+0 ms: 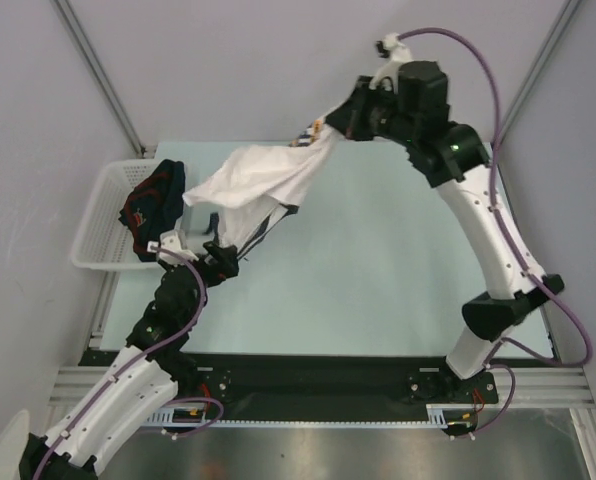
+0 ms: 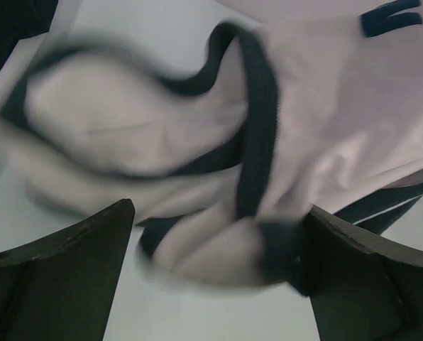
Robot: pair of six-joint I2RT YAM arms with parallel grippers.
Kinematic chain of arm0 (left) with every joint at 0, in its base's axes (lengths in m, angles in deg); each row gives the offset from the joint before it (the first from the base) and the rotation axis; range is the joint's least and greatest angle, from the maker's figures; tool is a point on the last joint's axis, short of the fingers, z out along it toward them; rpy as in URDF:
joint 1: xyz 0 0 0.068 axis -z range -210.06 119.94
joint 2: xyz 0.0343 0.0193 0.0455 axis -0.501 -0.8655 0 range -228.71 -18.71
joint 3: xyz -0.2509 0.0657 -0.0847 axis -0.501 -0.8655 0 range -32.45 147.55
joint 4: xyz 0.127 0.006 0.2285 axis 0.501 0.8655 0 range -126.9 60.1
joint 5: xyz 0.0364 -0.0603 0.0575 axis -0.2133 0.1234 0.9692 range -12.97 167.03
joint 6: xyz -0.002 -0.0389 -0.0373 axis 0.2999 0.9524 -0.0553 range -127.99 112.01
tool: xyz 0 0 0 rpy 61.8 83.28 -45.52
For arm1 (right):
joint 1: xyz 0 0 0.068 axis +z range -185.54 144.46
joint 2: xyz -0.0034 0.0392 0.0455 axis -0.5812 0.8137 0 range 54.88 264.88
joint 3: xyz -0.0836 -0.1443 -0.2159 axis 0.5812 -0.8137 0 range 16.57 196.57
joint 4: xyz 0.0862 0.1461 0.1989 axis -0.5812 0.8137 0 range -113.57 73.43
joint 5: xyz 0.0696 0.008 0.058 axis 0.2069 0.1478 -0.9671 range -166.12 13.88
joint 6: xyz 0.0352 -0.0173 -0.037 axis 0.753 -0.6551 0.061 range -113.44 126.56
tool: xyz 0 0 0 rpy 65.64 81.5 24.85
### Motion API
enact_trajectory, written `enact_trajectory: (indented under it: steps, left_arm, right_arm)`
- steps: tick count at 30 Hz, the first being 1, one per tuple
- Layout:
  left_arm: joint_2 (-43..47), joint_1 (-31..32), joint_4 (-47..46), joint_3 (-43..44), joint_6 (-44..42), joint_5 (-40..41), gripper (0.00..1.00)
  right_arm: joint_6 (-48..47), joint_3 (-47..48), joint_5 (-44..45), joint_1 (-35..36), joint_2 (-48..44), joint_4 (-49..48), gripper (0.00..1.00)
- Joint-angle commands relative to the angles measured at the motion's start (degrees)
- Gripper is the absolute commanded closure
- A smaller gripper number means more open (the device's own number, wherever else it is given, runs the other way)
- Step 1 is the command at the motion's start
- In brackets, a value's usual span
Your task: Fold and stack the tank tops
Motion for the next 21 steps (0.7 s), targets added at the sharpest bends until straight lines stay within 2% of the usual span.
enact_trajectory:
  steps: [1,2,3,5,6,7,8,9,12,14,18,21]
  left_arm:
    - [2.11,0.23,1.55,-0.25,0.64,1.94,0.03]
    - [2.38,0.23,1.64,-0.52,0.55,2.21,0.03]
    - [2.73,0.14,1.64,-0.60,0.46,2.21,0.03]
    - [2.82,0.14,1.64,-0.69,0.46,2.03,0.03]
    - [2.82,0.14,1.55,-0.69,0.46,1.95,0.03]
    - [2.30,0.23,1.46,-0.52,0.37,1.86,0.03]
    - [2.12,0.14,1.38,-0.60,0.28,1.68,0.03]
    - [1.77,0.14,1.20,-0.43,0.37,1.59,0.03]
    - [0.54,0.14,0.85,-0.25,0.11,0.98,0.03]
    - [-0.34,0.14,0.76,-0.08,-0.15,0.54,0.03]
    - [-1.66,0.23,-0.73,-0.08,-0.86,-1.57,0.03]
    - [-3.76,0.14,-1.43,0.10,-1.47,-3.32,0.04]
  right_arm:
    - [6.02,-13.46,-2.12,-10.17,-5.83,-6.51,1.00]
    - [7.25,-23.69,-3.52,-12.38,-8.72,-8.89,1.00]
    - [8.39,-27.97,-6.32,-14.23,-9.79,-12.91,1.00]
    - [9.55,-35.10,-7.66,-18.44,-11.38,-14.79,0.96]
    - [9.55,-40.27,-6.62,-19.43,-12.34,-15.15,0.86]
    - [9.46,-43.37,-5.57,-20.48,-13.05,-15.33,0.48]
    - [9.46,-46.18,-4.69,-22.14,-13.75,-15.94,0.33]
    - [9.37,-51.34,-3.98,-22.68,-15.41,-17.60,0.24]
    - [6.13,-57.35,-3.46,-21.73,-18.14,-20.85,0.24]
    - [2.71,-60.61,-1.87,-19.97,-19.56,-20.34,0.28]
    - [1.98,-65.97,7.34,-13.57,-22.01,-16.04,0.40]
    - [4.79,-73.70,12.43,-10.92,-27.89,-15.16,0.41]
